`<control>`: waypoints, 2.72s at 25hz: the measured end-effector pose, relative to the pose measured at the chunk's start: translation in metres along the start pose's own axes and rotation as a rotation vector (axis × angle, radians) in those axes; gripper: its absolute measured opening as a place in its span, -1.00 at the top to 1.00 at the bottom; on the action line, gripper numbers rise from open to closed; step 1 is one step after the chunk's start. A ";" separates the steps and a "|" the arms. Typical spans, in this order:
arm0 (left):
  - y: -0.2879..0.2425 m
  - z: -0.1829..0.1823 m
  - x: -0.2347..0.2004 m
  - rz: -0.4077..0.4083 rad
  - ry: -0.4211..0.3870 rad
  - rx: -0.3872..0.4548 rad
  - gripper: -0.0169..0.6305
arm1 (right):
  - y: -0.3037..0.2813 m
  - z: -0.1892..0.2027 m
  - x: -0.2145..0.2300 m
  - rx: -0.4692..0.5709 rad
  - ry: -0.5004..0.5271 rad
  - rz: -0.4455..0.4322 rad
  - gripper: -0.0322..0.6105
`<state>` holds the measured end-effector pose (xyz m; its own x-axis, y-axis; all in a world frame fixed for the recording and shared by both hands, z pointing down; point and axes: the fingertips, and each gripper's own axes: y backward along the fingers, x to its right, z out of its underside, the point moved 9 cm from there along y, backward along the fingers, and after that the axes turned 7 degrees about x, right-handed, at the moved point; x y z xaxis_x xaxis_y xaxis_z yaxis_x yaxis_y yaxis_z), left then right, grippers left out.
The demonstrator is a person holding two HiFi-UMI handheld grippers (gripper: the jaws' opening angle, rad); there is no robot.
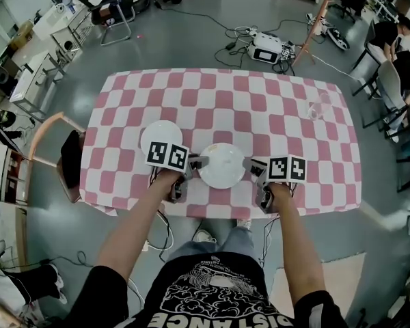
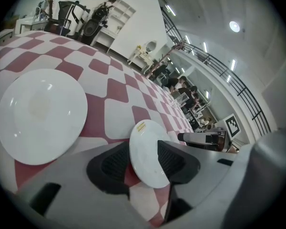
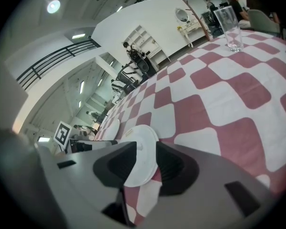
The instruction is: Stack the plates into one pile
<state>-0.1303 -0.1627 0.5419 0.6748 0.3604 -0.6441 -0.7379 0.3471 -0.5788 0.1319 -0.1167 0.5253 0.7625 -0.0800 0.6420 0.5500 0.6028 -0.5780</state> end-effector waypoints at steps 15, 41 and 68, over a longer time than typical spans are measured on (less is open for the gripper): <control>0.048 -0.026 0.027 -0.060 -0.135 0.203 0.23 | 0.023 -0.027 -0.042 0.141 0.113 -0.047 0.34; 0.175 -0.033 0.038 -0.408 -0.281 0.551 0.08 | -0.012 -0.067 -0.164 0.172 0.526 -0.236 -0.05; 0.188 -0.019 0.032 -0.595 -0.161 0.615 0.07 | -0.049 -0.075 -0.162 0.040 0.564 -0.394 -0.11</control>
<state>-0.2478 -0.1027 0.4029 0.9739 0.0722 -0.2153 -0.1542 0.9061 -0.3939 0.0066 -0.1929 0.4117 0.5748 -0.6939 0.4337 0.8179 0.4719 -0.3291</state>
